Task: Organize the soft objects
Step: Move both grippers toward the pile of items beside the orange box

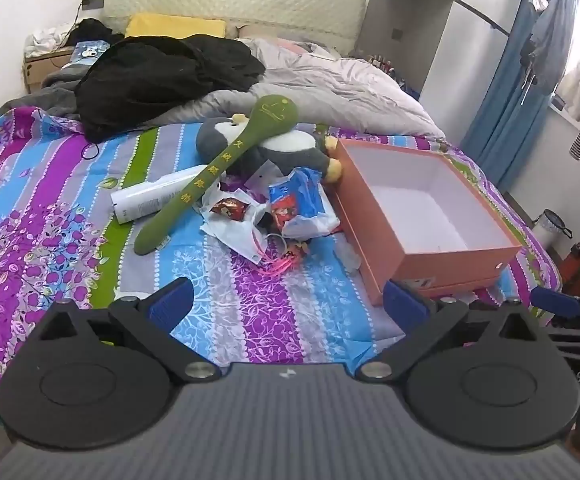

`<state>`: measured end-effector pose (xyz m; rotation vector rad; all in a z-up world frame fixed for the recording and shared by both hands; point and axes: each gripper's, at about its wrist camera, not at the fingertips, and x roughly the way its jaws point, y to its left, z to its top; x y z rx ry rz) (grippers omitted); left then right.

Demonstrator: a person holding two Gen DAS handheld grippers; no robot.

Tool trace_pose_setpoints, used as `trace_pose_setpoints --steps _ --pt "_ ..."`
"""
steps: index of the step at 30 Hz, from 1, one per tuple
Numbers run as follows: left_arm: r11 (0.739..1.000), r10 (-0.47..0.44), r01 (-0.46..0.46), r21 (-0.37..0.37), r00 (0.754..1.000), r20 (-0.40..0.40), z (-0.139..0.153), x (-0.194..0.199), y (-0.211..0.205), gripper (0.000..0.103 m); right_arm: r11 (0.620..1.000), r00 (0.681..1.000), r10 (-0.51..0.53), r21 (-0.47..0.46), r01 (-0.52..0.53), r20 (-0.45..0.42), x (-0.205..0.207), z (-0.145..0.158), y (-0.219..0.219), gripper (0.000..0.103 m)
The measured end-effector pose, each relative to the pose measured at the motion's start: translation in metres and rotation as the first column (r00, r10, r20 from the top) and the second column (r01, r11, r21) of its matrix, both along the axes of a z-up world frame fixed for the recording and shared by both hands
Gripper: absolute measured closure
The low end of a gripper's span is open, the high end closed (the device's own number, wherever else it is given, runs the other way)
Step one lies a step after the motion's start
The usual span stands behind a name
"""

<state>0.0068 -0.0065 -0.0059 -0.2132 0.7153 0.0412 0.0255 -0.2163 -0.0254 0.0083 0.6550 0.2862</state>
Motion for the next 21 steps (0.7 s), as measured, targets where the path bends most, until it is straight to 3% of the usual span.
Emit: trace_pose_setpoints --steps 21 --pt "0.999 -0.041 0.042 0.013 0.999 -0.006 0.0065 0.0055 -0.009 0.001 1.0 0.999 -0.027 0.011 0.027 -0.02 0.0025 -0.0002 -0.008 0.0"
